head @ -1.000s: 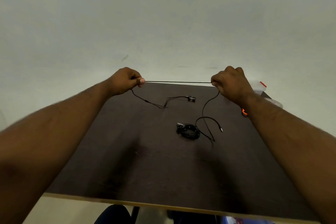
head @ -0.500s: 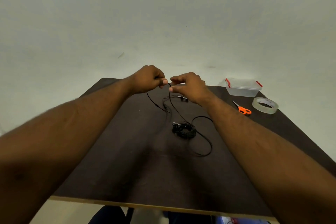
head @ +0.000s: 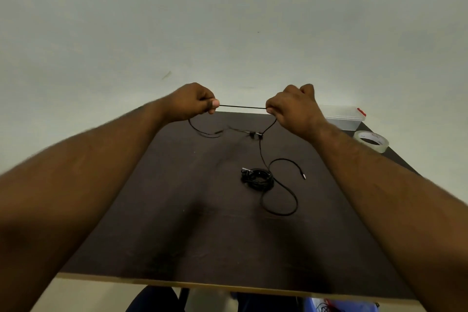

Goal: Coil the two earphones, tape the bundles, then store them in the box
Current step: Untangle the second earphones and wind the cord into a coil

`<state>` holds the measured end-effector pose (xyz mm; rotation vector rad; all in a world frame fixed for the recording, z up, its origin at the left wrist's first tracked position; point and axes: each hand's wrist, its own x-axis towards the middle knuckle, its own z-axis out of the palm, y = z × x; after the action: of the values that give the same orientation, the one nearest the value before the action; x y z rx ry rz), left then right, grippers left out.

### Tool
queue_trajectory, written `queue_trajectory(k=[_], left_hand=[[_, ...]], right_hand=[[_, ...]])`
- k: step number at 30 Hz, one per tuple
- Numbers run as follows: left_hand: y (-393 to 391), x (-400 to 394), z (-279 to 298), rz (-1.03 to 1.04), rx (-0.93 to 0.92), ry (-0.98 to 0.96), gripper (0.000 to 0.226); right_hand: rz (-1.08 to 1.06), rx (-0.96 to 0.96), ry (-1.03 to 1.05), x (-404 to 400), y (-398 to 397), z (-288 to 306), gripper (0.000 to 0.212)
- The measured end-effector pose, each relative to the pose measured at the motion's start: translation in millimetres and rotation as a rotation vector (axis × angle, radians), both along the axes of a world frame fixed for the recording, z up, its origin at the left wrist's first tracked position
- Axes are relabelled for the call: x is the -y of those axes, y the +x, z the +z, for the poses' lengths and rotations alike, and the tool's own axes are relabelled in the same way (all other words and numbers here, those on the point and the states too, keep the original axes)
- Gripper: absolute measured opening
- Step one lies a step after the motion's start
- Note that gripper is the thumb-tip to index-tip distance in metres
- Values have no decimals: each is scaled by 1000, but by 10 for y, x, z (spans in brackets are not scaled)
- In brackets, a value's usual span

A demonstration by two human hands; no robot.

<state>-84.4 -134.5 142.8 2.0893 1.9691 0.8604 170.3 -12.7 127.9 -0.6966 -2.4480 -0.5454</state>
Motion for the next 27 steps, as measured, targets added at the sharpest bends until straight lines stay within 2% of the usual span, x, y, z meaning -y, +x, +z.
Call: queue_trajectory(k=[14,19,21,23,24,25,27], left_hand=[[-256,133,-72,37,80,-12,27],[-233,118,-67,50,27,8,27],[-194,98,-69,58,19,15,27],[-116,62,-76,62,9,16,27],[-60,41,-76,54,5,19,27],[2,18,-74,44,2,22,27],[125,-36,-63,26,-2,24,26]], right_hand=[[-54,25,31,-136,233,-43,18],[-77,19,21,-183,263,-61,18],[-109,-12,-72,-181,230,-81,18],[-167,-98,-276,-146,164,-102,19],[-187,-150,-404,-108,126,-112,26],[-189,-190,-524,-49,76,-110,42],[-52,-291,-743,116,-77,-95,73]])
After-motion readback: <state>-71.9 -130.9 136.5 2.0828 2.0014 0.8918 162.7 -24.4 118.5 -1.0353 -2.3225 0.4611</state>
